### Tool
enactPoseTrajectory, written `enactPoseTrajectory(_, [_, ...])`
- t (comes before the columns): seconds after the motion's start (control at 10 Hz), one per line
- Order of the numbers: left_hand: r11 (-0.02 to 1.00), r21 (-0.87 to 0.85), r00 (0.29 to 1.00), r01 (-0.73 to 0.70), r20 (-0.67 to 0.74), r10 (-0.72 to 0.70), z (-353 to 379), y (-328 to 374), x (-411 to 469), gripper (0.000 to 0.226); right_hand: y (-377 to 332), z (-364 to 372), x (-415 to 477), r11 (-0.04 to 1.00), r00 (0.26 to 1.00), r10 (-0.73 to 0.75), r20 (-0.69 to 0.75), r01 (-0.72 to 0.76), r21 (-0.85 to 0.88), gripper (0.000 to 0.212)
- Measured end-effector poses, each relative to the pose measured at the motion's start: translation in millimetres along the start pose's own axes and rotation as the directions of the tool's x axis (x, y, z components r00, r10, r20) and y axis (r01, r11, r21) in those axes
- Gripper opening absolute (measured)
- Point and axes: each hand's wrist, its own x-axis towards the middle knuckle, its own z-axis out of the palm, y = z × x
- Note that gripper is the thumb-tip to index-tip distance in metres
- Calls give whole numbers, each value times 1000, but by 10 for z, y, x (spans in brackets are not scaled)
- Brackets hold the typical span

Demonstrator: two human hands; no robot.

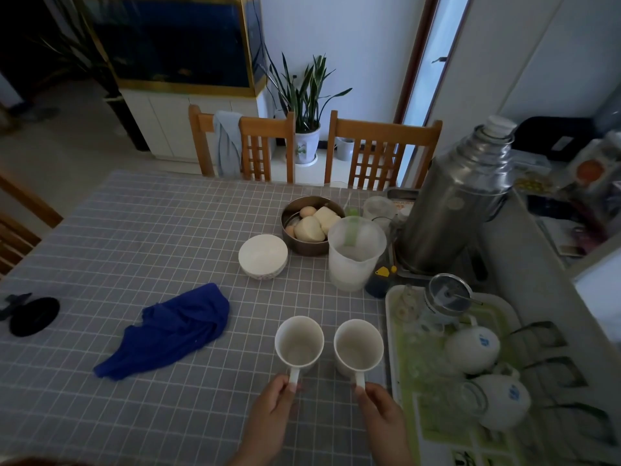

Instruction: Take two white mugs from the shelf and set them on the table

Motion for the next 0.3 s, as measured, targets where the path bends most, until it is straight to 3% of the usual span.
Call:
enactPoseTrajectory(0.2, [999, -49, 999, 19, -36, -21, 14, -12, 54, 18, -84, 2, 16, 989, 991, 130, 15, -131, 65, 33])
enactPoseTrajectory(0.3, [996, -82, 997, 44, -66, -49, 63, -89, 65, 11, -273, 13, -118, 987, 989, 143, -37, -140, 85, 27])
